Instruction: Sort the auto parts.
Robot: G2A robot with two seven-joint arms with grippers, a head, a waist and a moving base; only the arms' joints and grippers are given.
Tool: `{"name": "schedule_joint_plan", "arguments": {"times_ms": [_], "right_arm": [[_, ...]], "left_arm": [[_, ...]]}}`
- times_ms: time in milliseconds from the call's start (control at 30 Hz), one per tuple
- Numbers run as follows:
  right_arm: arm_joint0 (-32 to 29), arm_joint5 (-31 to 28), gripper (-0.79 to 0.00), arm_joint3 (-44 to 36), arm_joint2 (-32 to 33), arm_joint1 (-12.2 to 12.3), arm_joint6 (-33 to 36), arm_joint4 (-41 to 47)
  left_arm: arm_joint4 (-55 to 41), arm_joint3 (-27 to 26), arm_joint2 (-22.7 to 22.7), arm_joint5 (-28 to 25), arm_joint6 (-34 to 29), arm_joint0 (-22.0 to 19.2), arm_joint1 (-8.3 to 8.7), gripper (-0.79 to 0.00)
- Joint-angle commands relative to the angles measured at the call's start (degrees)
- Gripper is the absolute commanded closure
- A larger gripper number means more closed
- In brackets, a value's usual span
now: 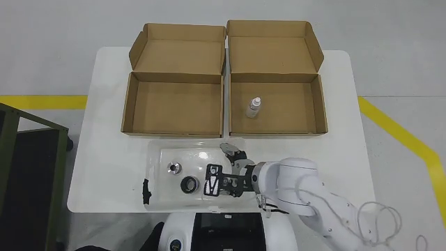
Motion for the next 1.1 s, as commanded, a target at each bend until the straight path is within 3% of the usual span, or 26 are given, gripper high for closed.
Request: {"name": "schedule_joint_plan", "arguments": {"times_ms": [0,300,400,600,900,1067], "right_arm": [[1.1,0.0,-0.785,1.0,-0.8,-0.2,1.6,1.2],[5.4,0.4,-0.773,4.4,-4.5,-1.0,8.2,6.2],[6.6,0.9,-0.73,5.7,-5.8,-1.2,9.4,7.3],[8.8,2.0,-0.526,8.5,-8.2,-1.5,10.4,8.6],[12.7,4.3,-0.431,10.9,-13.1,-1.2,12.7,10.2],[15.0,5.8,-0.308,11.8,-15.8,-0.9,14.3,11.7]], "left_arm": [[0.0,0.0,0.0,0.0,0.0,0.0,0.0,-0.785],[0.0,0.0,0.0,0.0,0.0,0.0,0.0,-0.785],[0.0,0.0,0.0,0.0,0.0,0.0,0.0,-0.785],[0.0,0.0,0.0,0.0,0.0,0.0,0.0,-0.785],[0.0,0.0,0.0,0.0,0.0,0.0,0.0,-0.785],[0.0,0.0,0.0,0.0,0.0,0.0,0.0,-0.785]]}}
